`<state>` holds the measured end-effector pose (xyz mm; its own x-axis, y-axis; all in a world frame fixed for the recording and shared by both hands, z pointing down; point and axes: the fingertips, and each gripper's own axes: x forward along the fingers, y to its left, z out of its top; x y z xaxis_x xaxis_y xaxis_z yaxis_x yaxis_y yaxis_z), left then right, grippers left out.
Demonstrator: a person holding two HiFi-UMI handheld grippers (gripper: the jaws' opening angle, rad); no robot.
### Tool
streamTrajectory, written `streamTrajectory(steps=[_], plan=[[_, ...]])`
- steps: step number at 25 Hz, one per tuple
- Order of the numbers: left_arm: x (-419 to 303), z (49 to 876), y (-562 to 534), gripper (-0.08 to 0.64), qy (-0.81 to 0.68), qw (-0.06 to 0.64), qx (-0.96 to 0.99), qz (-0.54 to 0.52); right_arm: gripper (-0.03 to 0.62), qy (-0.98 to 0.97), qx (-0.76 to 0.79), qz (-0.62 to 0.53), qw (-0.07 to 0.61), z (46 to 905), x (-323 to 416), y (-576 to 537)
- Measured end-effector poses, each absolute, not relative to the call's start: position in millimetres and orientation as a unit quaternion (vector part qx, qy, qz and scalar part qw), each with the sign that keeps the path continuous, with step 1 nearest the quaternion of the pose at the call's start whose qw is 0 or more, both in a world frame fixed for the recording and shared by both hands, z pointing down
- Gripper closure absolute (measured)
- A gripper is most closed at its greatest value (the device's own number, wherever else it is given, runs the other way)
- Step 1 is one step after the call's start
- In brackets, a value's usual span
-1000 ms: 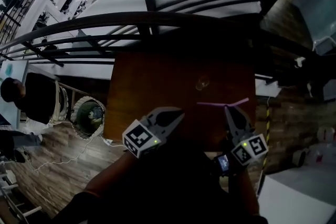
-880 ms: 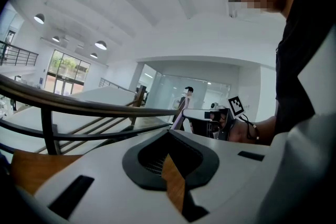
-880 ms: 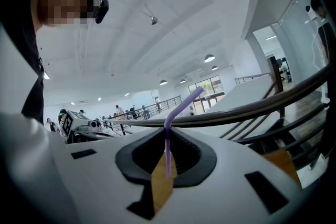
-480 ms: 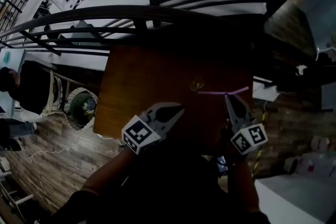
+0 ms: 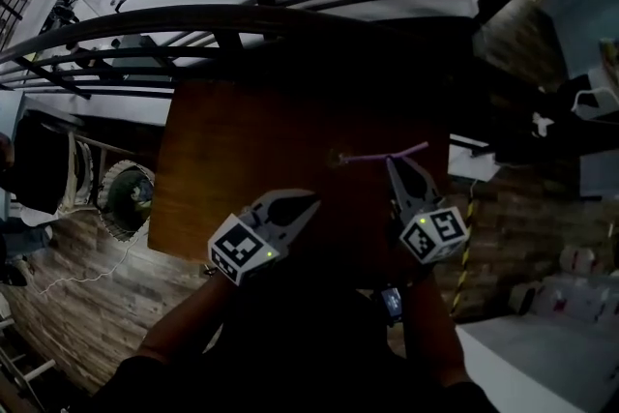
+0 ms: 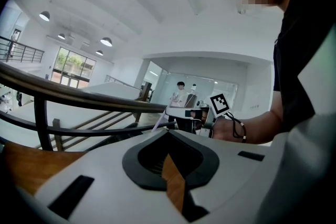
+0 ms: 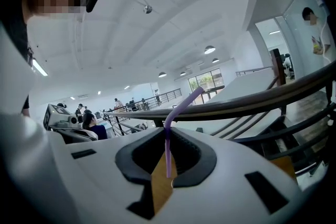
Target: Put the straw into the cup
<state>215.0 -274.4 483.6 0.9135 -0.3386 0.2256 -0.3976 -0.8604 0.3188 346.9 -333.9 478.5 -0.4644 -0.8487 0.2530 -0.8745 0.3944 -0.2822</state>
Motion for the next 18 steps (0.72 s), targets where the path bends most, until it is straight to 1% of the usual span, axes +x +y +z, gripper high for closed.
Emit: streamTrajectory(steps=[18], plan=[[231.3,516.7,-300.0,0.549,-0.183,0.207,0.956,0.101,0.555,-0.831,0.506,0.225,0.055,539.3,345.2,-362.3]])
